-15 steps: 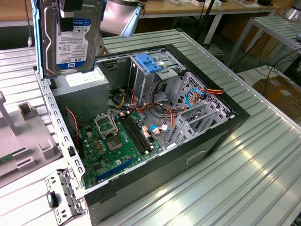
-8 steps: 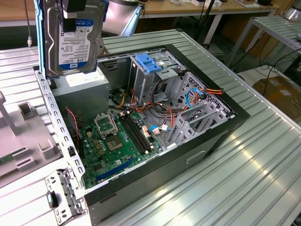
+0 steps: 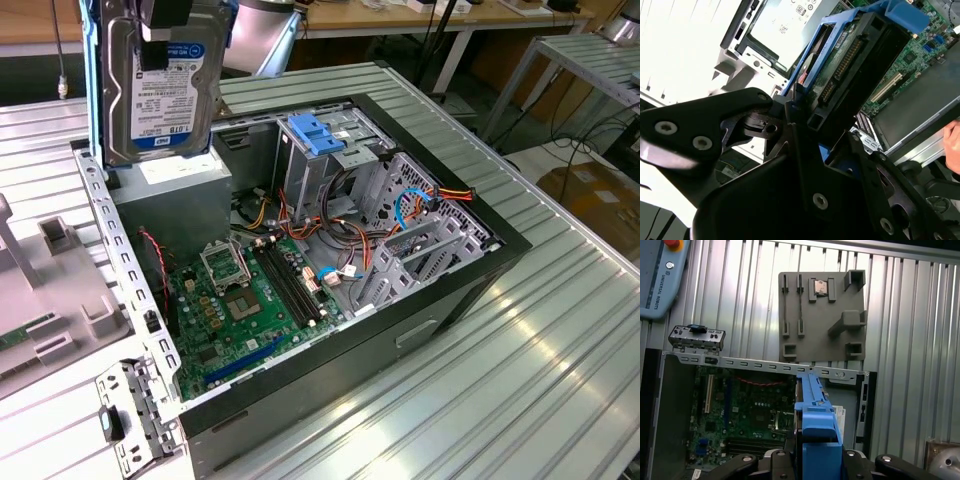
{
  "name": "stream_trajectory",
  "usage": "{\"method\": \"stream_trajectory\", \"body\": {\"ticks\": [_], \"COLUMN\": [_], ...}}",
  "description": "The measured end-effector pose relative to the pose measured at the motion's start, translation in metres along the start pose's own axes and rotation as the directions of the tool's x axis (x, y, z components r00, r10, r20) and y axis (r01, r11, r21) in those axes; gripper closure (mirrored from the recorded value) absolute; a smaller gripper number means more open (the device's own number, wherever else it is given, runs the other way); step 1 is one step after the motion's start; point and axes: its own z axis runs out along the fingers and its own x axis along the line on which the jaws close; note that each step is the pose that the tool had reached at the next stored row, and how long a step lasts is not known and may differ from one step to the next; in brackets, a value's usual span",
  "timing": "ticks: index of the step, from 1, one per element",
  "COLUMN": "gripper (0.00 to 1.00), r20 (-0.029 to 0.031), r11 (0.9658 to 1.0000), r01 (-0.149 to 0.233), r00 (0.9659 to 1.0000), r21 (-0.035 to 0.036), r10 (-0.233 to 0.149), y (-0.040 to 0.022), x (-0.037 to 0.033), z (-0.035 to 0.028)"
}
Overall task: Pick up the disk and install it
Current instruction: 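Pick up the disk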
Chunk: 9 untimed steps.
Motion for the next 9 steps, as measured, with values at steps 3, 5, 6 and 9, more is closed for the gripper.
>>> {"method": "stream_trajectory", "body": {"ticks": [3, 5, 6, 9], "gripper": [0.64, 0.64, 0.64, 0.64], "r20": [0.0, -0.0001, 0.0, -0.0001], "r11": [1.0, 1.0, 1.0, 1.0], "r01": [0.0, 0.0, 0.0, 0.0], "r00": [1.0, 1.0, 1.0, 1.0], "r21": [0.0, 0.0, 0.0, 0.0], "r10": [0.0, 0.0, 0.0, 0.0], "y": [-0.001, -0.0016, -0.0019, -0.0027], "x": [0.0015, 0.0023, 0.0027, 0.0043], "z": [-0.0001, -0.0002, -0.0002, -0.0003]}}
